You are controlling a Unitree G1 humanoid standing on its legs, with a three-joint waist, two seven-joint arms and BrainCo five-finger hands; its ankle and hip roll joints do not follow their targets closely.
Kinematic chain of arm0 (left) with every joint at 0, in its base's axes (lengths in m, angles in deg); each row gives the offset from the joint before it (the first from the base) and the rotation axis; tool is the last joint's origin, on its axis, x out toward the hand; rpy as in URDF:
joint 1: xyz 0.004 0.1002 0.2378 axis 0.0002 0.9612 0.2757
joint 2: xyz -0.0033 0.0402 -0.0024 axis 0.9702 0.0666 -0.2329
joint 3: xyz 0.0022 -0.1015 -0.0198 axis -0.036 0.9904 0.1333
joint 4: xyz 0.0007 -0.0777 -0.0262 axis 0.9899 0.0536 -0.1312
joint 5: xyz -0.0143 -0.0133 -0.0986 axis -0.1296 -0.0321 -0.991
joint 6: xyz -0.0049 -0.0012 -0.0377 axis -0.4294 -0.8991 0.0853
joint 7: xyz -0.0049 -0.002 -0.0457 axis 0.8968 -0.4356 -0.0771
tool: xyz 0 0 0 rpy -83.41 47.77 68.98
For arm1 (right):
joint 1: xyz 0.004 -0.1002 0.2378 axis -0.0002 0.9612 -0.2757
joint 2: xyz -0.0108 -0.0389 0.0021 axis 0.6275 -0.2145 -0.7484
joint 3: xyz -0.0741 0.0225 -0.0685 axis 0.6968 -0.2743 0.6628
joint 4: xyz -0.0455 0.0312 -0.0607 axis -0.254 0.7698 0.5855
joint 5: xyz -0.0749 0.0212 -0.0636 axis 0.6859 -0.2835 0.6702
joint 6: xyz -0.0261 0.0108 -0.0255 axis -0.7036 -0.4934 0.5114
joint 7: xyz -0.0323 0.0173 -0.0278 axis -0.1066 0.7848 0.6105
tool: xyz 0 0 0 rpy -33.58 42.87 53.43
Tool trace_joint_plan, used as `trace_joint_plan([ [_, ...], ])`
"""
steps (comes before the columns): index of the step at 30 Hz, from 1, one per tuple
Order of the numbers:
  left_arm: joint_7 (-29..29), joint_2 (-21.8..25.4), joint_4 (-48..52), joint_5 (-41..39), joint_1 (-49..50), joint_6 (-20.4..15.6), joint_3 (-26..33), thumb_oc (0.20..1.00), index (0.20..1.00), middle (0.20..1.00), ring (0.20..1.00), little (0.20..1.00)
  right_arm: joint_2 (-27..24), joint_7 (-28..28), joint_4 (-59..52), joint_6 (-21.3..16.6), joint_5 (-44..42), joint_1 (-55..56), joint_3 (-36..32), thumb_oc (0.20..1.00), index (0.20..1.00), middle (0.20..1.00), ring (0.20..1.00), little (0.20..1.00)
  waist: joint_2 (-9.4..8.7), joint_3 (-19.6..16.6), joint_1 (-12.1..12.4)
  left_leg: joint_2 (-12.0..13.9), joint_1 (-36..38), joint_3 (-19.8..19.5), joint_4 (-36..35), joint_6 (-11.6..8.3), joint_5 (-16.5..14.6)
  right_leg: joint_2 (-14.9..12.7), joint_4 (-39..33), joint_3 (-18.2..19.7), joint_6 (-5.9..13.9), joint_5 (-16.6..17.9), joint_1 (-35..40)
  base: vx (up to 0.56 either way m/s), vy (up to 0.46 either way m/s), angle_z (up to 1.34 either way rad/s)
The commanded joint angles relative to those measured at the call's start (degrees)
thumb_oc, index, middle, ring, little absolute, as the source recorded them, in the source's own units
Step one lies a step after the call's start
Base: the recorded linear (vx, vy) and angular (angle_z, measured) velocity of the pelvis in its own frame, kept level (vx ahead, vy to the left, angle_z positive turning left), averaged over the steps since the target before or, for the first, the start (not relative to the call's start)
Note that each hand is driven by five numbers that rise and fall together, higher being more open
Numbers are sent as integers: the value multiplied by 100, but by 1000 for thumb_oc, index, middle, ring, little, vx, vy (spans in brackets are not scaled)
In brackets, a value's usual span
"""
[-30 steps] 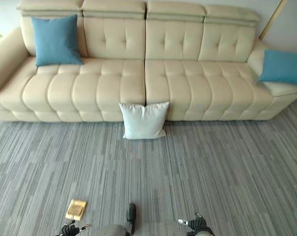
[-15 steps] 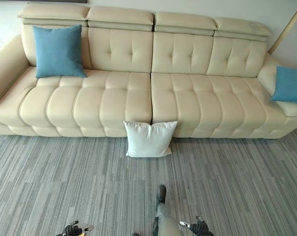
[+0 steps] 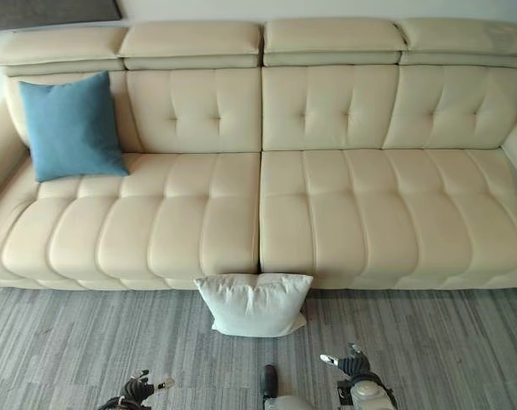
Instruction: Pick up all the scattered cushions and arrange them neatly on the sofa.
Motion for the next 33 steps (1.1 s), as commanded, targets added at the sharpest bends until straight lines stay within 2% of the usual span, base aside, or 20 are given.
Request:
trace_joint_plan([
  [1, -44, 178, 96, 127, -22, -65, -217, 1000, 1000, 1000, 1000, 1000, -92, -119, 206, -80, -97, 181, 10, 1000, 1000, 1000, 1000, 1000, -80, 9, 52, 46, -11, 380, -1821, 691, 301, -583, 4, -171, 1091, -384, -325, 156, -43, 0],
  [2, -42, 175, 98, 155, -33, -56, -256, 1000, 1000, 1000, 1000, 1000, -106, -135, 221, -77, -95, 168, 15, 1000, 1000, 1000, 1000, 1000, -149, 46, 104, -50, -297, 472, -1955, 756, 108, -662, -26, -157, 1119, -426, -228, 176, -47, 6],
  [3, -31, 181, 114, 146, -48, -60, -275, 1000, 1000, 1000, 1000, 1000, -116, -153, 229, -83, -100, 141, 10, 1000, 1000, 1000, 1000, 1000, -161, 106, 161, -114, -510, 506, -2011, 778, 107, -674, -32, -116, 1128, -466, -131, 96, -6, 19],
  [4, -36, 193, 109, 119, -66, -68, -286, 1000, 1000, 1000, 1000, 1000, -131, -172, 241, -87, -111, 116, 12, 1000, 1000, 1000, 1000, 1000, -139, 212, 232, -132, -697, 576, -2183, 744, 270, -664, -32, -41, 1134, -500, -13, 89, 25, 13],
  [7, -44, 183, 69, 115, 26, -50, -252, 1000, 1000, 1000, 1000, 1000, -111, -187, 304, -94, -54, 186, 28, 1000, 1000, 1000, 1000, 1000, -34, 133, 305, -109, -602, 542, -2765, 767, 533, -577, -32, 11, 1146, -550, 120, 138, 75, -43],
  [10, -47, 197, 75, 66, 46, -44, -268, 1000, 1000, 1000, 1000, 1000, -107, -205, 317, -51, -20, 193, 76, 1000, 1000, 1000, 1000, 1000, -45, 177, 410, -153, -887, 505, -2953, 789, 802, -544, -32, 106, 1131, -633, 225, 88, 114, -18],
  [12, -31, 190, 4, 142, 133, -8, -236, 1000, 1000, 1000, 1000, 1000, -83, -189, 347, -23, 76, 258, 96, 1000, 1000, 1000, 1000, 1000, -19, 104, 438, -160, -690, 483, -3200, 837, 797, -513, -32, 158, 1155, -639, 281, 95, 145, -8],
  [17, 54, 218, -125, 203, 260, 51, -145, 1000, 1000, 1000, 1000, 1000, 24, -130, 355, 4, 155, 330, 169, 1000, 1000, 1000, 1000, 1000, -89, -38, 450, -166, -406, 633, -3276, 891, 688, -629, -32, 228, 1235, -633, 377, 94, 95, -17],
  [20, 56, 221, -129, 138, 240, 68, -147, 1000, 1000, 1000, 1000, 1000, 23, -243, 499, 98, 388, 307, 231, 1000, 1000, 1000, 1000, 1000, -123, 23, 463, -196, -408, 666, -3250, 933, 627, -670, -32, 254, 1271, -617, 361, 21, 44, -5],
  [22, -86, 232, -148, -105, 33, 47, -223, 1000, 1000, 1000, 1000, 1000, -35, -508, 614, 202, 448, 85, 225, 1000, 1000, 1000, 1000, 1000, -136, 331, 443, -222, -748, 672, -3100, 961, 634, -735, 168, 286, 1283, -580, -29, -261, 20, -7],
  [23, -235, 286, -158, -254, -266, 13, -334, 1000, 1000, 1000, 1000, 1000, -149, -712, 655, 263, 422, -264, 251, 1000, 1000, 1000, 1000, 1000, -139, 616, 405, -221, -1274, 683, -2810, 960, 636, -792, 434, 308, 1273, -525, -579, -388, 16, -14],
  [25, -379, 412, -169, -457, -693, -65, -500, 1000, 1000, 1000, 1000, 1000, -321, -985, 711, 246, 173, -806, 227, 1000, 1000, 1000, 1000, 1000, -153, 938, 360, -217, -2056, 741, -2437, 946, 654, -830, 734, 373, 1268, -386, -1393, -377, 35, -19],
  [26, -482, 575, -153, -545, -984, -121, -554, 1000, 1000, 1000, 1000, 1000, -484, -1185, 690, 182, -68, -1152, 167, 1000, 1000, 1000, 1000, 1000, -167, 1126, 310, -219, -2631, 796, -2191, 936, 660, -848, 935, 421, 1287, -331, -1982, -282, 45, -23],
  [28, -593, 768, -119, -613, -1297, -140, -578, 1000, 1000, 1000, 1000, 1000, -594, -1395, 616, 115, -273, -1470, 169, 1000, 1000, 1000, 1000, 1000, -182, 1293, 280, -226, -3129, 841, -1978, 921, 675, -852, 1103, 450, 1296, -300, -2501, -215, 38, -25],
  [29, -788, 1050, -109, -659, -1798, -154, -643, 1000, 1000, 1000, 1000, 1000, -731, -1667, 537, 14, -509, -1960, 192, 1000, 1000, 1000, 1000, 1000, -180, 1527, 237, -204, -3822, 845, -1603, 905, 628, -858, 1401, 454, 1308, -307, -3203, -211, 34, -22],
  [30, -830, 1140, -80, -677, -1961, -166, -653, 1000, 1000, 1000, 1000, 1000, -762, -1756, 458, -25, -569, -2108, 203, 1000, 1000, 1000, 1000, 1000, -190, 1577, 218, -189, -4092, 846, -1460, 900, 613, -878, 1489, 466, 1317, -307, -3445, -260, 32, -21],
  [31, -1066, 1449, -53, -604, -2528, -174, -752, 1000, 1000, 1000, 1000, 1000, -909, -2031, 267, -189, -746, -2583, 221, 1000, 1000, 1000, 1000, 1000, -198, 1735, 169, -173, -4704, 809, -1102, 891, 551, -901, 1786, 459, 1336, -324, -4054, -147, 12, -11],
  [33, -1343, 1712, 30, -552, -3117, -200, -849, 1000, 1000, 1000, 1000, 1000, -1007, -2372, 16, -366, -876, -3044, 247, 1000, 1000, 1000, 1000, 1000, -198, 1882, 124, -151, -5252, 769, -748, 893, 471, -915, 2099, 495, 1344, -376, -4579, -18, -9, -8],
])
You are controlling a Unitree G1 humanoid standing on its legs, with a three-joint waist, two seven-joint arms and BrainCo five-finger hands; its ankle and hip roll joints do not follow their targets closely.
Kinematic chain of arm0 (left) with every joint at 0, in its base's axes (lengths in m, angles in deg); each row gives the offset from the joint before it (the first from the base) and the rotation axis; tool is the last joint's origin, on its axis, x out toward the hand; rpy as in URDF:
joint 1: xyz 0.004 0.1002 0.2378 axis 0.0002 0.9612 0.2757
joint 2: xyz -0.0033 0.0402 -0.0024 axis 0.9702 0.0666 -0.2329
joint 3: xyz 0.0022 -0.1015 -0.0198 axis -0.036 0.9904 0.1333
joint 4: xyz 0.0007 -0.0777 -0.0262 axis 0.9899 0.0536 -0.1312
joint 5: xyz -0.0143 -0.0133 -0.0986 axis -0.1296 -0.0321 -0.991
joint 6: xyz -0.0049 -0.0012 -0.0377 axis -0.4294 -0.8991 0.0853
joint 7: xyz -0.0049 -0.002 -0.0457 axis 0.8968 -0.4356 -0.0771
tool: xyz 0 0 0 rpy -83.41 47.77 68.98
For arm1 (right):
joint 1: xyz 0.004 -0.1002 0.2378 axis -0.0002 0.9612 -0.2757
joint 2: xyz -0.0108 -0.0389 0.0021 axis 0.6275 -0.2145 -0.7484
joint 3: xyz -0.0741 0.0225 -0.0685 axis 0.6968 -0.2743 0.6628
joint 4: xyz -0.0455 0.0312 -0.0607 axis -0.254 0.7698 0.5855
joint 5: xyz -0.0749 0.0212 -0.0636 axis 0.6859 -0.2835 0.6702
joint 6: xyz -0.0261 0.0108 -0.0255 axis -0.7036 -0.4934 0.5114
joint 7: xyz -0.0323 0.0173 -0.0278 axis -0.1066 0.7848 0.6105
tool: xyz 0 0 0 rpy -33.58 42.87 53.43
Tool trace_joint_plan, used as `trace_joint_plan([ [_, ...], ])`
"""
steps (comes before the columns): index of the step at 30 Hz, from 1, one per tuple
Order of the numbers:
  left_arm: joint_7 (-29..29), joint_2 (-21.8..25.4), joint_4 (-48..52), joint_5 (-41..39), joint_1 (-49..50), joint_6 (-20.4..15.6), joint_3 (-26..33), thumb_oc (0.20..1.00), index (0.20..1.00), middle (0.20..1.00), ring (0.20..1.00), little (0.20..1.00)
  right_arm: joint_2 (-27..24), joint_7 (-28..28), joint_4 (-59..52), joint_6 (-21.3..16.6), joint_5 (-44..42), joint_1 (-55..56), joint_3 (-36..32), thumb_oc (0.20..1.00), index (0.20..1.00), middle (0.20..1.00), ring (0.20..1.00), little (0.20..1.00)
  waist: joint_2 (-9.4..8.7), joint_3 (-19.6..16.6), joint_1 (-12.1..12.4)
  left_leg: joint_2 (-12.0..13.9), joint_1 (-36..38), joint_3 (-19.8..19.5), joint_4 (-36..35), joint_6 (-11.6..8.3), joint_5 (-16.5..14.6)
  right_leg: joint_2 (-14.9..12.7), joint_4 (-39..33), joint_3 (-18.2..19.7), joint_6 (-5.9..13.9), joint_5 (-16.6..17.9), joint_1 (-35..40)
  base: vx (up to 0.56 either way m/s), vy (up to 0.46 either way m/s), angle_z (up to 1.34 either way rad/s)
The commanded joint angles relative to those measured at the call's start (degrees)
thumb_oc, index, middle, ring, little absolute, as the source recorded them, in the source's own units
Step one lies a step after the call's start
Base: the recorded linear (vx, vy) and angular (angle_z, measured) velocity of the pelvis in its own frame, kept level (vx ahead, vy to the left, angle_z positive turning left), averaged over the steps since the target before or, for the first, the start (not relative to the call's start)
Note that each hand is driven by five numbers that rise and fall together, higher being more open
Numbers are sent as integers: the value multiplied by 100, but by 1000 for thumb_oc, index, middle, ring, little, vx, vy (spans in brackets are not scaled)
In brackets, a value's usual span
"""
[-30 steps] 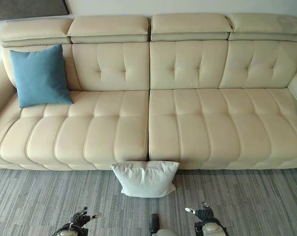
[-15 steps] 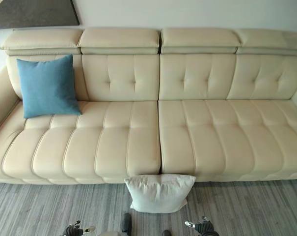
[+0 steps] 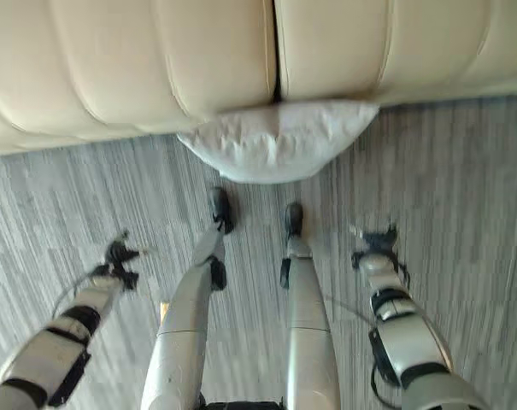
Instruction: Pick up all the scattered cushions and arrange them neatly on the sofa.
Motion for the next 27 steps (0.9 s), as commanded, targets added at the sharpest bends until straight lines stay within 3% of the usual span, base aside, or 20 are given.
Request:
trace_joint_plan([
  [1, -832, 173, 265, -116, 340, -322, 65, 1000, 1000, 1000, 1000, 1000, -163, -1100, -889, -676, -385, 727, -121, 1000, 1000, 1000, 1000, 1000, -222, -427, -127, 71, 228, -378, 1080, 64, -1344, -76, -922, -75, 279, -58, 484, 152, -2, 0],
  [3, -1226, 123, 621, -155, -306, -552, -133, 1000, 1000, 1000, 1000, 1000, -14, -1637, -1498, -1209, -422, 150, -97, 1000, 1000, 1000, 1000, 1000, -178, -428, -145, 51, -523, -489, 1778, 89, -1620, -47, -176, -6, 226, -310, -320, 138, 16, 10],
  [6, -1166, -50, 887, -493, -1241, -777, -523, 1000, 1000, 1000, 1000, 1000, 259, -1404, -1594, -1431, -731, -661, 377, 1000, 1000, 1000, 1000, 1000, -140, -430, -141, 16, -1166, -530, 2344, 113, -1813, -55, 369, -16, 185, -488, -921, 37, -12, 9],
  [8, -1016, -322, 1256, -739, -1819, -960, -828, 1000, 1000, 1000, 1000, 1000, 458, -870, -1778, -1481, -946, -1134, 890, 1000, 1000, 1000, 1000, 1000, -160, -431, -113, -24, -1535, -556, 2515, 118, -1814, -80, 549, -43, 181, -506, -1265, 12, -55, 20],
  [9, -1010, -318, 1249, -746, -1834, -962, -826, 1000, 1000, 1000, 1000, 1000, 453, -859, -1765, -1485, -955, -1154, 891, 1000, 1000, 1000, 1000, 1000, -154, -431, -117, -26, -1560, -561, 2530, 117, -1818, -82, 564, -46, 181, -512, -1288, 11, -59, 11],
  [12, -356, -1024, 1556, -1474, -2379, -1089, -1161, 1000, 1000, 1000, 1000, 1000, 910, -88, -2035, -1721, -1542, -1656, 1238, 1000, 1000, 1000, 1000, 1000, -189, -527, -78, -110, -1969, -625, 2615, 133, -1773, -103, 725, -101, 158, -538, -1664, 16, -60, 10],
  [13, -188, -1203, 1561, -1734, -2409, -1102, -1151, 890, 890, 890, 890, 890, 1076, 150, -2066, -1790, -1876, -1705, 1176, 1000, 1000, 1000, 1000, 1000, -194, -566, -74, -111, -2003, -632, 2589, 130, -1757, -108, 713, -110, 152, -543, -1689, 16, -45, 19],
  [14, 4, -1365, 1567, -1980, -2482, -1092, -1154, 313, 313, 313, 313, 313, 1176, 440, -2077, -1888, -2251, -1748, 1093, 715, 715, 715, 715, 715, -194, -609, -73, -119, -2054, -622, 2574, 125, -1749, -114, 697, -128, 152, -538, -1734, 5, -30, 16],
  [15, 162, -1556, 1616, -2368, -2428, -1086, -1061, 200, 200, 200, 200, 200, 1312, 640, -2131, -1934, -2606, -1735, 978, 200, 200, 200, 200, 200, -190, -646, -73, -117, -2086, -633, 2539, 124, -1738, -113, 691, -142, 155, -541, -1758, 11, -23, 14],
  [16, 605, -1942, 1703, -3090, -2408, -994, -930, 200, 200, 200, 200, 200, 1582, 1134, -2249, -2048, -3349, -1744, 703, 200, 200, 200, 200, 200, -186, -704, -82, -121, -2152, -649, 2475, 105, -1705, -107, 649, -173, 167, -546, -1792, 7, -18, 10],
  [20, 1189, -2381, 2057, -3796, -2239, -904, -870, 200, 200, 200, 200, 200, 1924, 1872, -2417, -2348, -4422, -1592, 366, 200, 200, 200, 200, 200, -144, -855, -90, -150, -2144, -677, 2345, 74, -1661, -77, 554, -208, 170, -536, -1789, 2, -2, 2],
  [27, 1304, -2673, 3111, -3932, -1623, -1146, -810, 200, 200, 200, 200, 200, 1974, 1932, -3330, -2638, -4134, -1004, 234, 200, 200, 200, 200, 200, -140, -1052, -137, -88, -1386, -736, 1565, -40, -1427, -32, -100, -276, 210, -357, -1091, -17, -3, 1],
])
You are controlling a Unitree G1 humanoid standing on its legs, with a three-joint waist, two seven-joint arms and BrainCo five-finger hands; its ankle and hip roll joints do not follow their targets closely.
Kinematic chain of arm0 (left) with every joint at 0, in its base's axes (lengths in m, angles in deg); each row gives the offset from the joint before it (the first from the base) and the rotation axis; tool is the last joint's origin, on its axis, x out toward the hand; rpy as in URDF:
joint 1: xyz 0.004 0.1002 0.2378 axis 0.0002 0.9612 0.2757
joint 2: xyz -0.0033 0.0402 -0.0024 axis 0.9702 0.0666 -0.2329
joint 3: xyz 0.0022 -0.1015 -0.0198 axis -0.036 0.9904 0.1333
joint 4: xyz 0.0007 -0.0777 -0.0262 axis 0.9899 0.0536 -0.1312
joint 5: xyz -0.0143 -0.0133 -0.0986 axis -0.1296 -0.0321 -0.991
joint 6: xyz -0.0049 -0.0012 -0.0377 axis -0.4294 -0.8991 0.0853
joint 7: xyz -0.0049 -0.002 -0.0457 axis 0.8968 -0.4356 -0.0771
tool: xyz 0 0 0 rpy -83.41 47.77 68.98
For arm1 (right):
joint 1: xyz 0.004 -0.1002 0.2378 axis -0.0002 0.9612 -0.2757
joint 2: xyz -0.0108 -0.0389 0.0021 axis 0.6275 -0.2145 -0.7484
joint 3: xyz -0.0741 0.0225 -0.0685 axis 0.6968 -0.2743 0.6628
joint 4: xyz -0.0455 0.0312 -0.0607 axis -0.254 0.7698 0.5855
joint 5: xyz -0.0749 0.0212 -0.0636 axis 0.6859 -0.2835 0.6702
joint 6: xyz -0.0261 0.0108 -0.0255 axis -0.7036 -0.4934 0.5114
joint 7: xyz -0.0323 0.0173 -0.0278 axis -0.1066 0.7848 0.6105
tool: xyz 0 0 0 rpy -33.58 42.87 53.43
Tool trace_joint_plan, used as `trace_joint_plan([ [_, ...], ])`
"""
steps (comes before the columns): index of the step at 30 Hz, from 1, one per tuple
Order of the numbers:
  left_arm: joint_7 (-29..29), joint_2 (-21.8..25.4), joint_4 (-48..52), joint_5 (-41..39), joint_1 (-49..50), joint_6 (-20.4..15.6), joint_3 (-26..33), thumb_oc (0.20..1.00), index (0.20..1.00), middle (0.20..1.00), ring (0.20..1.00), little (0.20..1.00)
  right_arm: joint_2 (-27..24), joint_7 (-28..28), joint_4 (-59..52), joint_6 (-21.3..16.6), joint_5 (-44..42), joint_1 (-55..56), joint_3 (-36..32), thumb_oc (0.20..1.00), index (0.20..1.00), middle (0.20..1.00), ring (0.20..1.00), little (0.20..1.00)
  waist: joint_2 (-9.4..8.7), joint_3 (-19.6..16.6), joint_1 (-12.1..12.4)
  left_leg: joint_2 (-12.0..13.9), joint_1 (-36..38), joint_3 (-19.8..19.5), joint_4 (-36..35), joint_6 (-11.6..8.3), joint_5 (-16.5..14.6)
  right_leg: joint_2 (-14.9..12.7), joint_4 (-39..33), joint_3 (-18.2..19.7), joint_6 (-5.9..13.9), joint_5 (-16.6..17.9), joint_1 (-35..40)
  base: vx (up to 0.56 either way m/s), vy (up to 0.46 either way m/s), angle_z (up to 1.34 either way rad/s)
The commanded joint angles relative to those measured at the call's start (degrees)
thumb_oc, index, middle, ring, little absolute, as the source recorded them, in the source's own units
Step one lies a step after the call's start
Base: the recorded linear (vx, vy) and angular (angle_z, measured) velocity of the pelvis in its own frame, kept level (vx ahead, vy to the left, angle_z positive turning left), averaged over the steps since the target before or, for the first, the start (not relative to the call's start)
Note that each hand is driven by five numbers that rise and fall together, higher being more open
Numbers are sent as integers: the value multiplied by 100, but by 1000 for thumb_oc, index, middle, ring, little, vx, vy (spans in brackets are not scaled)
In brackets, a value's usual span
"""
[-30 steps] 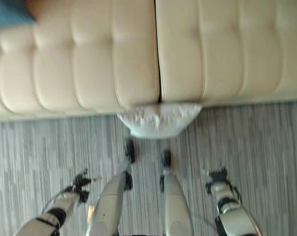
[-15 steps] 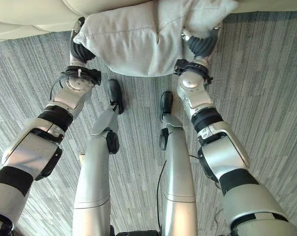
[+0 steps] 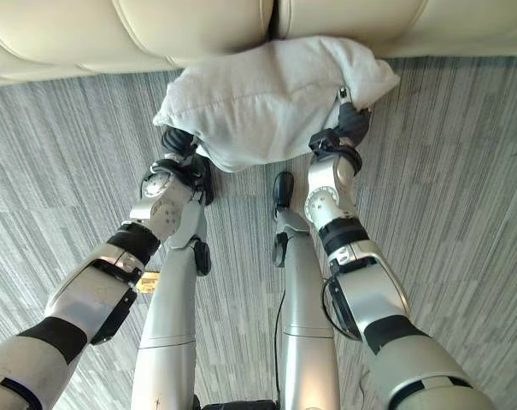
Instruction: Pick up all the scattered cushions and arrange them neatly on the sofa.
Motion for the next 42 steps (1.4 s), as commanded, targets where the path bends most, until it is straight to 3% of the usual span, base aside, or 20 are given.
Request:
trace_joint_plan([
  [1, 827, -1146, 945, 150, -237, -532, -303, 200, 200, 200, 200, 200, 765, 719, -1238, -279, 692, 4, 505, 200, 200, 200, 200, 200, 6, -822, 28, 85, -349, -58, 1314, -150, -1716, 159, -1054, 262, 470, 106, 18, -34, -29, 4],
  [2, 728, -1139, 1244, 139, -145, -648, -233, 200, 200, 200, 200, 200, 736, 669, -1490, -319, 800, 113, 498, 200, 200, 200, 200, 200, -1, -806, 24, 83, -114, -76, 1152, -174, -1674, 156, -1190, 241, 484, 162, 212, -121, -42, -2],
  [3, 523, -1163, 1822, 214, 145, -736, -161, 200, 200, 200, 200, 200, 724, 583, -1946, -320, 1029, 436, 489, 200, 200, 200, 200, 200, -38, -725, 11, 59, 339, -67, 779, -174, -1396, 134, -1544, 176, 472, 429, 630, -122, -42, -5],
  [7, 381, -1058, 2859, 345, 837, -819, -3, 200, 200, 200, 200, 200, 659, 641, -2742, -280, 1365, 1181, 574, 200, 200, 200, 200, 200, -107, -754, 38, 5, 1366, -86, 164, -222, -1271, 128, -2161, 86, 506, 577, 1576, -41, -49, -1],
  [8, 377, -874, 3473, 517, 1402, -813, -5, 200, 200, 200, 200, 200, 606, 733, -3224, -197, 1604, 1802, 662, 200, 200, 200, 200, 200, -154, -803, 61, -7, 2089, -88, -152, -240, -1216, 116, -2497, 49, 515, 636, 2279, -2, -66, 0],
  [13, 324, -452, 4037, 1171, 2197, -774, -65, 200, 200, 200, 200, 200, 492, 731, -3693, -64, 2008, 2645, 722, 200, 200, 200, 200, 200, -206, -907, 108, 37, 3115, -50, -594, -233, -1144, 99, -2995, -5, 526, 693, 3363, 62, -38, -2],
  [17, 433, 29, 4472, 1940, 3362, -629, -60, 200, 200, 200, 200, 200, 315, 1028, -4215, 186, 2223, 3701, 624, 200, 200, 200, 200, 200, -199, -1282, 156, 133, 4183, 46, -1131, -186, -1077, 115, -3465, -36, 560, 729, 4454, 140, -7, 2],
  [21, 653, 354, 4843, 2010, 4336, -580, 166, 200, 200, 200, 200, 200, 109, 1364, -4674, 356, 2173, 4636, 481, 200, 200, 200, 200, 200, -196, -1723, 162, 202, 4852, 152, -1552, -165, -1020, 160, -3768, -49, 595, 751, 5056, 165, -8, 0],
  [28, 897, 584, 5255, 2034, 5408, -435, 453, 200, 200, 200, 200, 200, -70, 1715, -5243, 585, 2169, 5725, 268, 200, 200, 200, 200, 200, -167, -2209, 166, 254, 5608, 277, -1994, -175, -1031, 296, -4121, -75, 613, 705, 5702, 128, -6, 5],
  [37, 889, 463, 5322, 2028, 5616, -329, 285, 200, 200, 200, 200, 200, -49, 1784, -5361, 720, 2119, 6028, 532, 200, 200, 200, 200, 200, -192, -2375, 180, 350, 5986, 291, -1966, -190, -1210, 371, -4174, -46, 528, 499, 6091, 85, -43, -4],
  [40, 826, 462, 5391, 2055, 5518, -362, 307, 200, 200, 200, 200, 200, -57, 1801, -5438, 699, 2066, 5944, 649, 200, 200, 200, 200, 200, -237, -2332, 185, 403, 5936, 252, -1506, -209, -1426, 412, -4075, 3, 432, 373, 6142, 59, -117, -2],
  [42, 841, 472, 5398, 2019, 5474, -395, 330, 200, 200, 200, 200, 200, -100, 1838, -5430, 702, 2058, 5904, 718, 200, 200, 200, 200, 200, -295, -2197, 204, 440, 5696, 236, -814, -276, -1574, 441, -4005, 60, 333, 279, 6208, -7, -112, -3],
])
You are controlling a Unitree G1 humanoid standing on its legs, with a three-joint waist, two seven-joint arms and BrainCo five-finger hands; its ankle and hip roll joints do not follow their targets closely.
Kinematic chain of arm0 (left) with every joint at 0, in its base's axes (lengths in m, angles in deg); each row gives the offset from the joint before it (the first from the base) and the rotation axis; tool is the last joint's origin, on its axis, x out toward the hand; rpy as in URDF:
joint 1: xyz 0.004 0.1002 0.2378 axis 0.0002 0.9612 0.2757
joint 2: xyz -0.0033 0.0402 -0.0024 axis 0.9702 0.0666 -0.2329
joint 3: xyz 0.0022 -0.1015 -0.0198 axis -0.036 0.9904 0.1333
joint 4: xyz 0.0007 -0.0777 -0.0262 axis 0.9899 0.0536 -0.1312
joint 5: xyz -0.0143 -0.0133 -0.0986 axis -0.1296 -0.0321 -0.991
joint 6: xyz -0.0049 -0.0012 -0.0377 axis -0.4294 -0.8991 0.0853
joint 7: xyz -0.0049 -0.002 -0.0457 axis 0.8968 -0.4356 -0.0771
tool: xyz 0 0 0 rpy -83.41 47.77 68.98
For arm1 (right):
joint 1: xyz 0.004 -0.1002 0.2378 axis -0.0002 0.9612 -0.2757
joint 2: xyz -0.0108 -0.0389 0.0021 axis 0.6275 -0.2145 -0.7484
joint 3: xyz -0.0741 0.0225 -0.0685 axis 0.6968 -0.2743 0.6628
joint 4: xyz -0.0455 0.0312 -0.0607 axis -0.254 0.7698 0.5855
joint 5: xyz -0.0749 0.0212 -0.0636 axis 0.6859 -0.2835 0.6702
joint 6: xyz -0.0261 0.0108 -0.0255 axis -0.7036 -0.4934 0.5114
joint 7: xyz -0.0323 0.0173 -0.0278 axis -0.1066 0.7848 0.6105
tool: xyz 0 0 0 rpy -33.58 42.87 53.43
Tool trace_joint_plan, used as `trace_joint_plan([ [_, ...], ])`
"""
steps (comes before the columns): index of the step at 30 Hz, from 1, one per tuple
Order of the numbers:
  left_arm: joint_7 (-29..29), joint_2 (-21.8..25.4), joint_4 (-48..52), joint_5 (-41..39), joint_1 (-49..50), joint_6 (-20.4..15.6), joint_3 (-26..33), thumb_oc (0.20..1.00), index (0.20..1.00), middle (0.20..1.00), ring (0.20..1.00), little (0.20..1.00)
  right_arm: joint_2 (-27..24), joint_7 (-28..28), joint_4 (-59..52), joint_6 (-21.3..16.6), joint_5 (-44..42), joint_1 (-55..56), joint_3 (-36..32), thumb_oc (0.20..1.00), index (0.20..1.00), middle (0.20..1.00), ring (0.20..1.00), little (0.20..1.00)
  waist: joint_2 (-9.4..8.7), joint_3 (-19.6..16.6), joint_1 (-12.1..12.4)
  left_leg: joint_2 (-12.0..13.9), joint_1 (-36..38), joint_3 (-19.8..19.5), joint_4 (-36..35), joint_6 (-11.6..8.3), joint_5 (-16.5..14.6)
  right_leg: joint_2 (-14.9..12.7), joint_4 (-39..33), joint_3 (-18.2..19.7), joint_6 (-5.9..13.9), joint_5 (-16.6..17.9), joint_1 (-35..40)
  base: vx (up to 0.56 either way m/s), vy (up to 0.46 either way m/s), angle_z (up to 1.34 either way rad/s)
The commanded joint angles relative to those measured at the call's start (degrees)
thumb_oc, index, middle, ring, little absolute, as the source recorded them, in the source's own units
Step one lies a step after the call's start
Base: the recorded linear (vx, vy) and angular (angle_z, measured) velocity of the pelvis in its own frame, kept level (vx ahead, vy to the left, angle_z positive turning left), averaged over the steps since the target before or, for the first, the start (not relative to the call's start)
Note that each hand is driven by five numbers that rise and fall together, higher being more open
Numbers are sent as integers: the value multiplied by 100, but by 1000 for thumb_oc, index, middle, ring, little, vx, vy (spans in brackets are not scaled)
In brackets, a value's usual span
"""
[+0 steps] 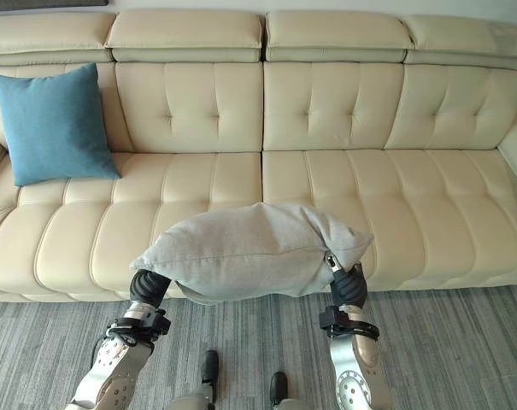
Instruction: Pick up all the scattered cushions and arrange them neatly on the sofa.
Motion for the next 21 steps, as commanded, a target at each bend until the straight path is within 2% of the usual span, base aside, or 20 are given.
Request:
trace_joint_plan([
  [1, 388, -75, 527, 363, -885, -412, -144, 200, 200, 200, 200, 200, 7, 651, -718, -273, 196, -628, 594, 200, 200, 200, 200, 200, -349, 260, 43, 6, 20, 173, 1850, -146, -1233, -249, -16, 362, 141, -311, -46, -21, -161, 8],
  [2, 362, -96, 443, 362, -936, -450, -119, 200, 200, 200, 200, 200, -34, 608, -618, -289, 191, -684, 602, 200, 200, 200, 200, 200, -402, 410, 116, -119, -471, 85, 2787, -183, -957, -283, -36, 339, 67, -342, 67, 64, -144, 27],
  [3, 317, -121, 364, 414, -951, -462, -86, 200, 200, 200, 200, 200, -29, 558, -514, -257, 200, -743, 583, 200, 200, 200, 200, 200, -390, 440, 192, -268, -920, 25, 2972, -123, -893, -310, -101, 346, 68, -416, 184, 180, -89, 35],
  [5, 320, -127, 340, 481, -848, -420, -23, 200, 200, 200, 200, 200, -6, 562, -448, -235, 223, -748, 575, 200, 200, 200, 200, 200, -392, 369, 287, -297, -1115, 116, 2418, -3, -1051, -337, -183, 402, 107, -507, 307, 258, 34, 17],
  [6, 312, -124, 325, 555, -778, -396, 15, 200, 200, 200, 200, 200, 0, 549, -391, -228, 257, -766, 584, 200, 200, 200, 200, 200, -365, 331, 352, -306, -1202, 94, 2079, 25, -890, -310, -239, 440, 127, -542, 381, 362, 127, 3],
  [7, 301, -114, 292, 620, -711, -385, 82, 200, 200, 200, 200, 200, -9, 519, -330, -231, 269, -796, 575, 200, 200, 200, 200, 200, -256, 290, 469, -262, -1334, 50, 1229, -28, -463, -186, -332, 499, 144, -631, 522, 375, 140, 5],
  [9, 280, -73, 235, 668, -709, -407, 183, 200, 200, 200, 200, 200, -11, 399, -255, -270, 334, -885, 487, 200, 200, 200, 200, 200, -237, 262, 591, -263, -1491, 213, 522, -92, -245, -167, -431, 553, 166, -747, 731, 332, 125, 1],
  [10, 320, -63, 252, 632, -646, -428, 246, 200, 200, 200, 200, 200, 14, 456, -270, -226, 313, -869, 496, 200, 200, 200, 200, 200, -213, 205, 625, -227, -1349, 231, 233, -64, -181, -137, -433, 620, 180, -780, 783, 418, 181, -13],
  [11, 310, -39, 265, 677, -492, -447, 322, 200, 200, 200, 200, 200, 50, 483, -303, -220, 375, -823, 502, 200, 200, 200, 200, 200, -173, 100, 637, -240, -1209, 166, 160, -51, 51, -160, -464, 678, 219, -816, 906, 520, 274, -36],
  [13, 311, 83, 299, 680, -303, -415, 449, 200, 200, 200, 200, 200, 132, 521, -320, -139, 458, -791, 519, 200, 200, 200, 200, 200, -273, -21, 636, -344, -983, 265, 250, 100, -38, -406, -180, 847, 343, -961, 882, 498, 317, -90],
  [16, 289, 124, 292, 705, -299, -406, 485, 200, 200, 200, 200, 200, 172, 502, -323, -110, 513, -801, 540, 200, 200, 200, 200, 200, -353, -51, 668, -387, -948, 330, 373, 192, -189, -514, 68, 894, 421, -985, 802, 179, 125, -28],
  [18, 280, 174, 300, 764, -323, -391, 516, 200, 200, 200, 200, 200, 207, 552, -356, -70, 577, -773, 509, 200, 200, 200, 200, 200, -431, -83, 664, -486, -843, 377, 524, 359, -468, -611, 642, 915, 569, -890, 593, 205, 157, 3],
  [21, 227, 230, 332, 912, -372, -408, 508, 200, 200, 200, 200, 200, 292, 577, -359, -63, 658, -845, 530, 200, 200, 200, 200, 200, -346, 3, 583, -537, -514, 438, 532, 576, -723, -694, 2054, 848, 817, -219, -57, 117, 163, -9],
])
